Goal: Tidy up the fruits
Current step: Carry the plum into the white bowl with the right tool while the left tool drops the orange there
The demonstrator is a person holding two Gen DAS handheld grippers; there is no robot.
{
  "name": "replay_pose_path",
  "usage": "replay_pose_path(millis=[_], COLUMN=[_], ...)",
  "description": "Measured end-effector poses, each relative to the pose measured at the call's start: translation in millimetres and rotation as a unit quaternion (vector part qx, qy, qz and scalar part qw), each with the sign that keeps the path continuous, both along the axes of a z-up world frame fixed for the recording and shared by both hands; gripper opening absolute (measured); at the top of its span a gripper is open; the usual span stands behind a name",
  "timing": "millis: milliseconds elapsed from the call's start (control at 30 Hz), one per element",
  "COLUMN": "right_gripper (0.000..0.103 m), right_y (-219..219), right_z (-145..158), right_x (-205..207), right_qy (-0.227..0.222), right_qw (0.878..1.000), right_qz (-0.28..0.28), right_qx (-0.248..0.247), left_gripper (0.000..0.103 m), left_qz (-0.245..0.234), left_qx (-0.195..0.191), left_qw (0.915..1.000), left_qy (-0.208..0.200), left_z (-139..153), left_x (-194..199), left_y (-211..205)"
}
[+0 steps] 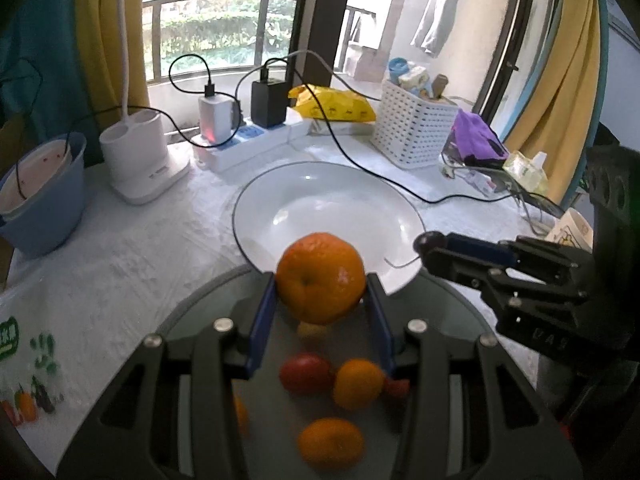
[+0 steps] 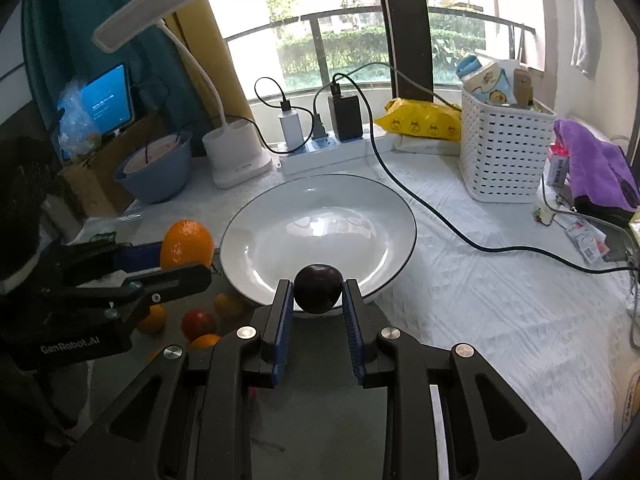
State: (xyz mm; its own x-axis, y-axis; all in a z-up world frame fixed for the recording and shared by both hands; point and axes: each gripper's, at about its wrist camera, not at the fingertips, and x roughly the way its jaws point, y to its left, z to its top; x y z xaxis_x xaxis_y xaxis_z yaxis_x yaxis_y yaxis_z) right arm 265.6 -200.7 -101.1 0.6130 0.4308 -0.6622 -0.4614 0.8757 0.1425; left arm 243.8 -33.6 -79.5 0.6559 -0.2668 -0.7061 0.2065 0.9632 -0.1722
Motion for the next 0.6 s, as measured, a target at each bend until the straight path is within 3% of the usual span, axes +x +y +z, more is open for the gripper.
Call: replay_pose_path(millis=[533,600], right_gripper=[0.027,0.029], right_y=[3,2], right_z=[-10,-8], right_x=[35,33], right_qy=[0.007,0.004], right_qw=[1.0,1.0], right_qz=[-0.007,-0.01], right_qx=[-0.005,-0.007], left_gripper=[0.046,0.05], left_qz=[0.011,0.017], left_qx=[0.011,0.008], left_qw=[0.9993,0.9993], left_qy=[0.035,0.031], left_z=[-14,-12], left_x=[41,38], left_y=[-7,-6])
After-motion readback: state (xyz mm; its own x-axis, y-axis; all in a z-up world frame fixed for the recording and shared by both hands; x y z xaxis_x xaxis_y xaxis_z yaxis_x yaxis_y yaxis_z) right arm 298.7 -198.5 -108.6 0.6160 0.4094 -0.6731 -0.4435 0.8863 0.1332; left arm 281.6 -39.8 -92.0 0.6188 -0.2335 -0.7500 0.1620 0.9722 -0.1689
